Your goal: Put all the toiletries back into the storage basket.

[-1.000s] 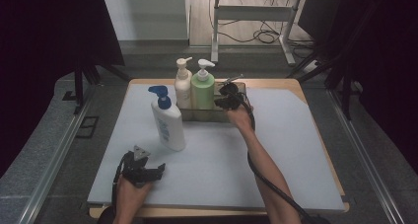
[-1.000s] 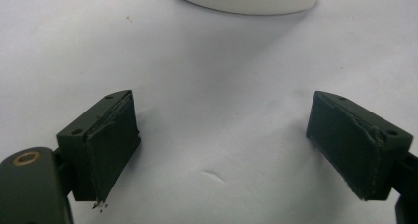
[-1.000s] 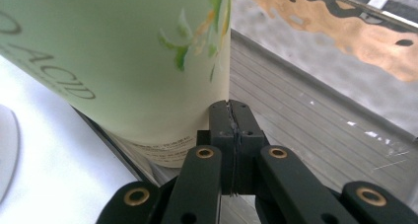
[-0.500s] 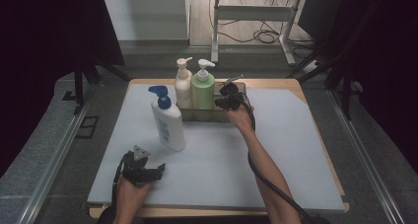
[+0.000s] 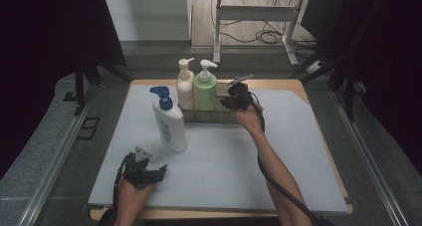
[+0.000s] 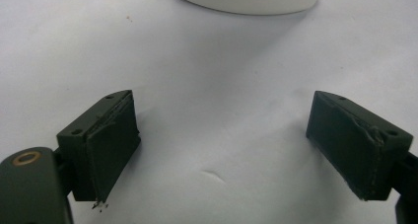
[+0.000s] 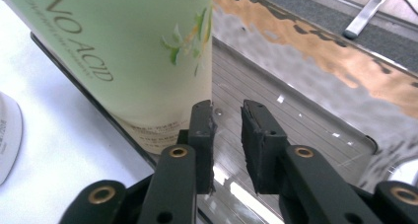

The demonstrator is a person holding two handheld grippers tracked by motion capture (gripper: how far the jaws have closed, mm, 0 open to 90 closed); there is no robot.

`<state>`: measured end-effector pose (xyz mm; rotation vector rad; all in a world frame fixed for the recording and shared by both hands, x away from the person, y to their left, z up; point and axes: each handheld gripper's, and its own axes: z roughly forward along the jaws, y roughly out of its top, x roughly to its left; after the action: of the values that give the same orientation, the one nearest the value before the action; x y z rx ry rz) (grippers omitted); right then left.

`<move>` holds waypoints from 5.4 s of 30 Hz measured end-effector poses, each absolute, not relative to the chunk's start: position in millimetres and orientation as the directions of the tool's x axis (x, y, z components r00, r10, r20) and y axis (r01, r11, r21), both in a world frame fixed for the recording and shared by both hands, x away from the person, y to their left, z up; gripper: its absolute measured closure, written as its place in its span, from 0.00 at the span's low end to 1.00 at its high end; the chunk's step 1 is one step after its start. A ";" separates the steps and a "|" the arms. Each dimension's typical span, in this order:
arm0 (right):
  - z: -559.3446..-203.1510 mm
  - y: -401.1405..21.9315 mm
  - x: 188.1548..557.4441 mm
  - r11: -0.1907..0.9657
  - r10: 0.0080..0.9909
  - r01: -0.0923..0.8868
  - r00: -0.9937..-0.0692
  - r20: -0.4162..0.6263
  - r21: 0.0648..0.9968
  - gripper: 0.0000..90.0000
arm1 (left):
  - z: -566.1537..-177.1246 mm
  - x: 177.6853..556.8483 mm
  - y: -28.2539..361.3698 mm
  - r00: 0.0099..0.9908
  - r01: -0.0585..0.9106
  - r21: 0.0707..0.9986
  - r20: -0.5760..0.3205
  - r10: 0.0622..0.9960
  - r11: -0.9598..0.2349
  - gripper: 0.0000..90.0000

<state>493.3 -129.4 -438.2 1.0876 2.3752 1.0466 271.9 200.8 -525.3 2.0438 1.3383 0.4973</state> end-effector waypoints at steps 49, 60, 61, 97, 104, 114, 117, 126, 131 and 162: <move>-444.5 -166.2 389.8 0.525 0.640 0.401 -0.767 -0.038 0.750 0.19 | -525.1 272.1 201.1 0.411 0.672 0.686 -0.033 0.911 -0.278 0.13; -455.9 -178.8 366.1 0.510 0.650 0.424 -0.760 -0.012 0.749 0.10 | -524.2 272.1 201.2 0.411 0.673 0.685 -0.032 0.911 -0.279 0.14; -456.8 -180.9 363.3 0.508 0.650 0.424 -0.760 -0.010 0.750 0.09 | -524.0 272.1 201.4 0.412 0.673 0.683 -0.030 0.911 -0.282 0.15; -517.2 -256.1 287.1 0.462 0.748 0.530 -0.664 0.009 0.711 0.03 | -496.8 302.8 230.8 0.393 0.653 0.728 -0.091 0.915 -0.208 0.80; -521.9 -257.1 286.1 0.466 0.758 0.545 -0.653 0.004 0.697 0.03 | -495.8 315.5 237.3 0.409 0.666 0.714 -0.108 0.906 -0.216 0.98; -522.5 -257.3 285.5 0.464 0.758 0.544 -0.652 0.004 0.699 0.03 | -495.7 337.2 239.7 0.416 0.667 0.713 -0.115 0.902 -0.217 0.99; -522.6 -257.3 285.4 0.464 0.758 0.544 -0.652 0.004 0.700 0.03 | -495.9 346.5 240.7 0.420 0.657 0.720 -0.106 0.901 -0.222 0.99; -522.8 -257.4 285.5 0.463 0.758 0.542 -0.653 0.005 0.701 0.03 | -509.7 374.6 240.7 0.417 0.655 0.728 -0.125 0.900 -0.202 0.99; -522.9 -257.5 285.5 0.463 0.757 0.542 -0.653 0.005 0.701 0.03 | -515.6 383.3 236.0 0.425 0.655 0.729 -0.136 0.895 -0.200 0.99; -523.0 -257.6 285.4 0.462 0.757 0.541 -0.653 0.005 0.702 0.03 | -524.9 389.2 217.3 0.494 0.654 0.720 -0.173 0.852 -0.233 0.99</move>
<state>285.4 -257.6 -523.0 1.1060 2.4071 0.9907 389.2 217.3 -524.9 1.9738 1.2391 0.3290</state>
